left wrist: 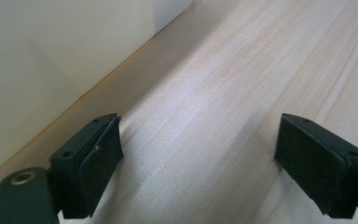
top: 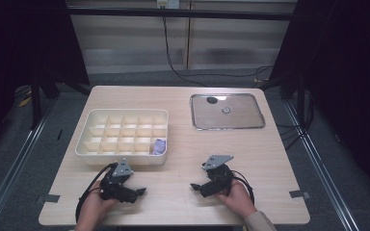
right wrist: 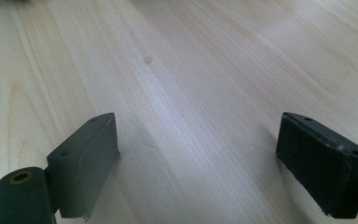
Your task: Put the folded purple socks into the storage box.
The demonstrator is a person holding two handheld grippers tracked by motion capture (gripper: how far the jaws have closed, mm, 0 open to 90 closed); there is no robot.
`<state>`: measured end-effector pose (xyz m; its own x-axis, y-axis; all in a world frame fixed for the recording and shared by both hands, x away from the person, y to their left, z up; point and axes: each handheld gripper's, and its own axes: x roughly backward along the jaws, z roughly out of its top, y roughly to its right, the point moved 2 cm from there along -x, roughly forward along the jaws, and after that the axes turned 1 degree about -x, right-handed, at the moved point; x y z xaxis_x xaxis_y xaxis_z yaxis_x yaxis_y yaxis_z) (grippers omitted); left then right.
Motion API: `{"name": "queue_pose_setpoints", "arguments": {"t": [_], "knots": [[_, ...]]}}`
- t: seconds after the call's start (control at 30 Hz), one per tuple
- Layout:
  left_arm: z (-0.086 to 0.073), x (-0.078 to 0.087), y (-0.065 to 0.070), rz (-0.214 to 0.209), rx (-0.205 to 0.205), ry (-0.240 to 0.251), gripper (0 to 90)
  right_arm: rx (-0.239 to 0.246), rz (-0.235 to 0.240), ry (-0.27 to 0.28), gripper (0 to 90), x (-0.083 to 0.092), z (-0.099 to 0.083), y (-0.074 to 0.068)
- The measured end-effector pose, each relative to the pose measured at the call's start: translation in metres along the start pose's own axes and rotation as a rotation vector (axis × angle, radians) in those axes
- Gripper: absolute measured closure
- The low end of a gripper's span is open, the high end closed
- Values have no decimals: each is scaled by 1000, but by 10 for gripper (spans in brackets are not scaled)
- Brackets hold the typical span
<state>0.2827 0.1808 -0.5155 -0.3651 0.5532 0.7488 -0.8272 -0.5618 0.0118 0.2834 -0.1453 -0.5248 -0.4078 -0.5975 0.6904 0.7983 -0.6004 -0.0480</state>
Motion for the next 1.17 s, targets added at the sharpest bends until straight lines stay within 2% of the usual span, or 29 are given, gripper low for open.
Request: {"name": "queue_pose_setpoints", "arguments": {"t": [0.5,0.97,1.17], "knots": [[-4,-1,-1,-5,-9,47,127,-1,1,2,122,0,0,0],[-7,-3,0,-10,-8,74,99,0,1,1,122,0,0,0],[-7,-3,0,-6,-13,69,85,-1,2,2,122,0,0,0]]}}
